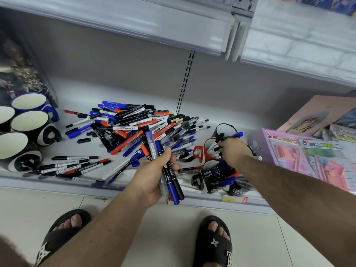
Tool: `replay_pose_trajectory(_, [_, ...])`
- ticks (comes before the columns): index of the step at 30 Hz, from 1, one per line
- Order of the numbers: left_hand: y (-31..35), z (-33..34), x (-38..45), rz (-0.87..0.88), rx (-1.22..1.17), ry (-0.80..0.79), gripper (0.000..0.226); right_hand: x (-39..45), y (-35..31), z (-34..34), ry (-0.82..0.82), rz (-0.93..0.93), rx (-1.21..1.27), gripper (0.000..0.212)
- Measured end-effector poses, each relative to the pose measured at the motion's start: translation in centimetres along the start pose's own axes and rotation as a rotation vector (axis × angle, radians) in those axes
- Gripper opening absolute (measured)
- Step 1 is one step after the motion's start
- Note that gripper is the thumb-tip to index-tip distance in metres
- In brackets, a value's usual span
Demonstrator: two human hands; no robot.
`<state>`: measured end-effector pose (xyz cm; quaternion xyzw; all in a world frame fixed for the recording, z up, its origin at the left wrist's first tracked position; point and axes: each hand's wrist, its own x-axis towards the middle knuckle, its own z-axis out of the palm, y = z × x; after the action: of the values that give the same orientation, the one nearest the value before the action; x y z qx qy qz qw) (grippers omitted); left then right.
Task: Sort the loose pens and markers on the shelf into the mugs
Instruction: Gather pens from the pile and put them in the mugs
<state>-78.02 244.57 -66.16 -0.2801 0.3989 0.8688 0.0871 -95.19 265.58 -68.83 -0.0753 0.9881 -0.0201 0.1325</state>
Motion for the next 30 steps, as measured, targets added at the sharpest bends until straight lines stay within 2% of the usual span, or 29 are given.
replay_pose_trajectory(4, [0.0, -0.2, -0.1, -0.026, 0.020, -0.091, 0.028, -0.8, -0.2, 0.1, -0.062, -0.031, -0.118, 0.023])
replay_pose_trajectory(6, [0.0, -0.2, -0.2, -0.019, 0.047, -0.123, 0.024, -1.2, -0.8, -0.3, -0.026, -0.036, -0.189, 0.020])
replay_pose_trajectory(7, [0.0, -0.1, -0.2, -0.011, 0.072, -0.124, 0.023, -1.3, -1.2, -0.7, 0.044, -0.073, -0.169, 0.022])
replay_pose_trajectory(8, [0.0, -0.1, -0.3, -0.008, 0.105, -0.126, 0.023, -1.5, -1.9, -1.4, 0.103, -0.100, -0.092, 0.024])
replay_pose_trajectory(10, [0.0, -0.1, -0.3, -0.007, 0.154, -0.140, 0.025, -2.9, -4.1, -2.8, 0.177, -0.119, 0.255, 0.023])
replay_pose_trajectory(12, [-0.2, 0.0, -0.2, -0.001, 0.174, -0.107, 0.024, -5.5, -7.0, -4.1, 0.122, -0.118, 0.655, 0.017])
replay_pose_trajectory(14, [-0.4, 0.1, 0.4, -0.011, 0.148, 0.006, 0.018, -8.7, -9.4, -4.8, 0.042, -0.177, 0.822, 0.017])
replay_pose_trajectory(17, [-0.4, -0.4, 1.5, -0.065, -0.043, 0.212, 0.011, -12.4, -10.9, -4.2, 0.000, -0.346, 0.650, 0.019])
replay_pose_trajectory(20, [-0.3, -0.7, 2.0, -0.145, -0.178, 0.297, 0.026, -13.9, -11.1, -2.7, -0.038, -0.489, 0.329, 0.039])
replay_pose_trajectory(23, [-0.7, -0.2, 1.7, -0.182, -0.177, 0.289, 0.035, -14.3, -11.1, -1.7, -0.110, -0.535, 0.291, 0.040])
replay_pose_trajectory(27, [-1.2, 0.5, 1.0, -0.220, -0.141, 0.224, 0.037, -14.5, -10.6, -2.1, -0.252, -0.457, 0.335, 0.040])
replay_pose_trajectory(30, [-1.5, 1.3, 0.4, -0.222, -0.123, 0.124, 0.038, -14.6, -9.7, -2.3, -0.294, -0.415, 0.363, 0.027])
